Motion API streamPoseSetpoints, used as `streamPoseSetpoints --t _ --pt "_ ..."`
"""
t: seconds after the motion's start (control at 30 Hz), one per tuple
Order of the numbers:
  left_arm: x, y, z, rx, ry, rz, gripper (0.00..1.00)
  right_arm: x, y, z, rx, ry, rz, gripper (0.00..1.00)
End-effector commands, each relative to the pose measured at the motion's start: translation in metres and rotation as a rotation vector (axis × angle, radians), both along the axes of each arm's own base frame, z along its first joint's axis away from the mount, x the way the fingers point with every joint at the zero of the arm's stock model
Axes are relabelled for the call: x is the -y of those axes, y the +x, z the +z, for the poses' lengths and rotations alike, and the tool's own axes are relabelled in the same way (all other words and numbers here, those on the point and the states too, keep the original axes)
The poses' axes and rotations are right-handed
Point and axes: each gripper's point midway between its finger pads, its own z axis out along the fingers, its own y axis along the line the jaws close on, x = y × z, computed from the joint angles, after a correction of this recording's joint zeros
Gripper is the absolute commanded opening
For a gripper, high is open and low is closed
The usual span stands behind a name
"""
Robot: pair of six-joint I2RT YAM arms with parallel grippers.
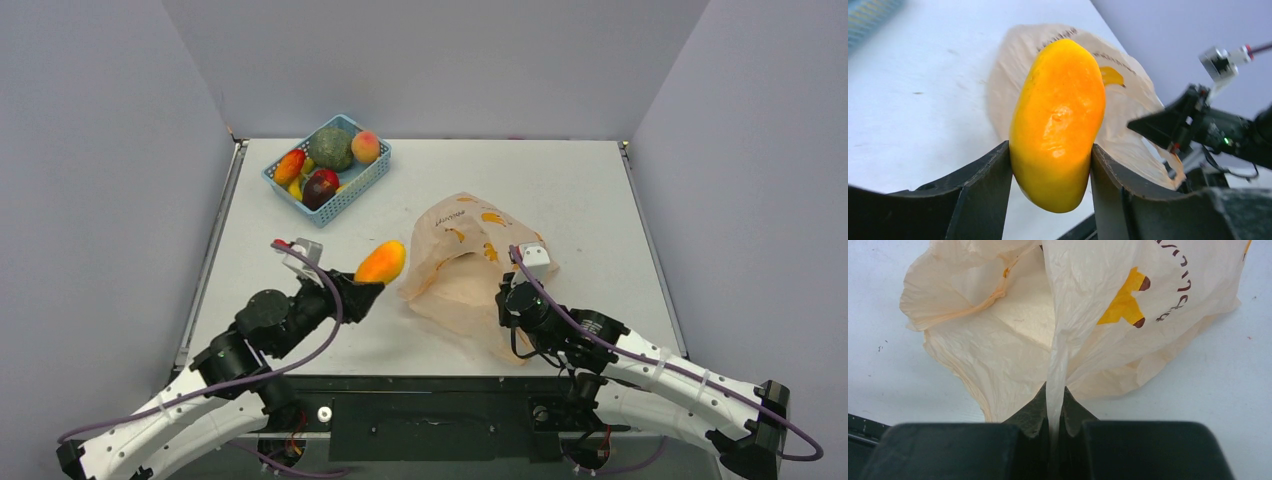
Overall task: Take the fake fruits out of the plastic bag
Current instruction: Take out the fake fruit from the plastic bag, then place the fake fruit in the bin.
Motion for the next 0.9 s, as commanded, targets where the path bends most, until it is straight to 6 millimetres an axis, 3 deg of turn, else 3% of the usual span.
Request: streamPoseSetpoints --t 0.0,0.03,0.07,0.1,0.2,0.23,0.3,0.33,0.37,0.4,0.43,0.47,0.5,0.53,0.57,0.6,0.67,0.87 --pt "-0.057 0.024 0.001 -0.002 0.29 0.218 0.0 -0.006 0.008 0.016 0.051 0.04 0.008 0.0" --pt "-0.061 0.035 -0.002 -0.02 0.331 0.259 0.0 -0.005 0.008 0.016 0.052 0.038 0.007 0.0" --pt "-0.068 0.045 0.009 -0.007 0.337 0.297 0.0 -0.005 0.007 0.016 0.054 0.033 0.01 0.0" --pt "-0.063 0.054 0.003 -0.031 0.372 0.295 0.0 -0.004 0.007 0.016 0.056 0.029 0.012 0.0" --pt "-0.071 0.093 0.019 -0.015 0.356 0.373 0.0 -0.001 0.008 0.018 0.073 0.018 0.02 0.0" --pt "-0.066 0.108 0.023 -0.012 0.337 0.373 0.0 -0.001 0.008 0.02 0.078 0.021 0.02 0.0" --pt "-0.075 0.141 0.027 -0.027 0.293 0.418 0.0 0.0 0.007 0.021 0.082 0.028 0.026 0.0" --pt "-0.093 0.157 0.029 -0.034 0.27 0.471 0.0 -0.001 0.006 0.023 0.086 0.037 0.03 0.0" --pt "-0.086 0.177 0.028 -0.039 0.228 0.439 0.0 -0.002 0.005 0.023 0.085 0.046 0.039 0.0" --pt "-0.097 0.191 0.028 -0.048 0.195 0.441 0.0 -0.004 0.005 0.023 0.084 0.056 0.045 0.0" --pt "-0.098 0.214 0.024 -0.075 0.164 0.447 0.0 -0.005 0.004 0.024 0.087 0.068 0.047 0.0" --pt "-0.109 0.234 0.003 -0.138 0.164 0.461 0.0 -0.007 0.003 0.022 0.08 0.073 0.054 0.0" --pt "-0.112 0.248 0.015 -0.12 0.132 0.471 0.0 -0.009 0.003 0.023 0.082 0.088 0.057 0.0" --pt "-0.118 0.265 -0.005 -0.165 0.136 0.468 0.0 -0.01 0.001 0.021 0.076 0.095 0.067 0.0" --pt "-0.126 0.279 0.005 -0.128 0.118 0.482 0.0 -0.013 0.001 0.022 0.074 0.11 0.072 0.0" --pt "-0.128 0.293 -0.012 -0.157 0.126 0.477 0.0 -0.014 -0.001 0.018 0.064 0.115 0.08 0.0" --pt "-0.139 0.322 -0.007 -0.109 0.13 0.487 0.02 -0.018 -0.003 0.016 0.054 0.137 0.089 0.0" --pt "-0.18 0.37 -0.048 -0.145 0.224 0.472 0.1 -0.022 -0.005 0.017 0.05 0.174 0.106 0.0"
